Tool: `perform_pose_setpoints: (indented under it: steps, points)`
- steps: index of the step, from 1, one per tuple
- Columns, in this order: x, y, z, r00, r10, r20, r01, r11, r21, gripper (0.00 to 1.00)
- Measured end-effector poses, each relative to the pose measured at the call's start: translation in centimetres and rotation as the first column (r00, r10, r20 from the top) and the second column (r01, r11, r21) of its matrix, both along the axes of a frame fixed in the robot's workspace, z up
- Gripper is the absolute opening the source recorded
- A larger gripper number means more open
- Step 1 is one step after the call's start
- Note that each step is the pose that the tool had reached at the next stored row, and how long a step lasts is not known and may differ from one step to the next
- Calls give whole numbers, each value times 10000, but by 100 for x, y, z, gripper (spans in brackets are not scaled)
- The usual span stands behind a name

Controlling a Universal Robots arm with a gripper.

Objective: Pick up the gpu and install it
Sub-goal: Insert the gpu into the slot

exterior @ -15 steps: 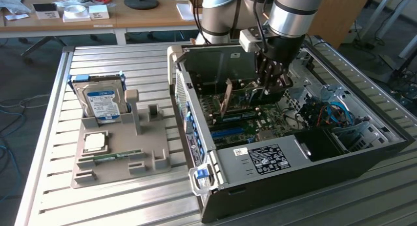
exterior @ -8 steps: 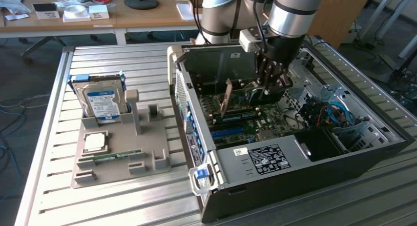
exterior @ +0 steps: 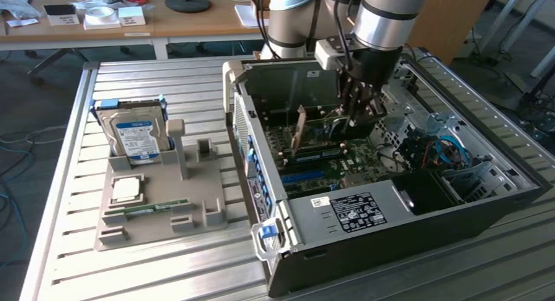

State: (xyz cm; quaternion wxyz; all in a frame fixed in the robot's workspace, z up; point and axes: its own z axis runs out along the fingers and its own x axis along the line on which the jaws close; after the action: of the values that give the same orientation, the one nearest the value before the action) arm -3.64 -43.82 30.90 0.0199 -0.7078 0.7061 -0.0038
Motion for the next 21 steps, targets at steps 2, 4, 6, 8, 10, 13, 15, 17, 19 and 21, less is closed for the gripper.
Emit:
perform_pose_setpoints:
  steps: [2,4,6,8,10,13,15,17,19,21]
  points:
    - [-22,0,0,10000,0,0,0,10000,0,27]
    - [-25,0,0,10000,0,0,0,10000,-1,27]
    - [-25,0,0,10000,0,0,0,10000,0,27]
    - [-26,0,0,10000,-1,0,1,10000,0,27]
    - [-28,0,0,10000,-2,-1,2,10000,0,27]
    - [-52,0,0,10000,-1,-1,1,10000,1,27]
    - [-52,0,0,10000,0,0,0,10000,1,27]
    - [-53,0,0,10000,0,0,0,10000,1,27]
    - [-53,0,0,10000,-1,0,1,10000,1,27]
    - [-53,0,0,10000,-1,-1,1,10000,1,27]
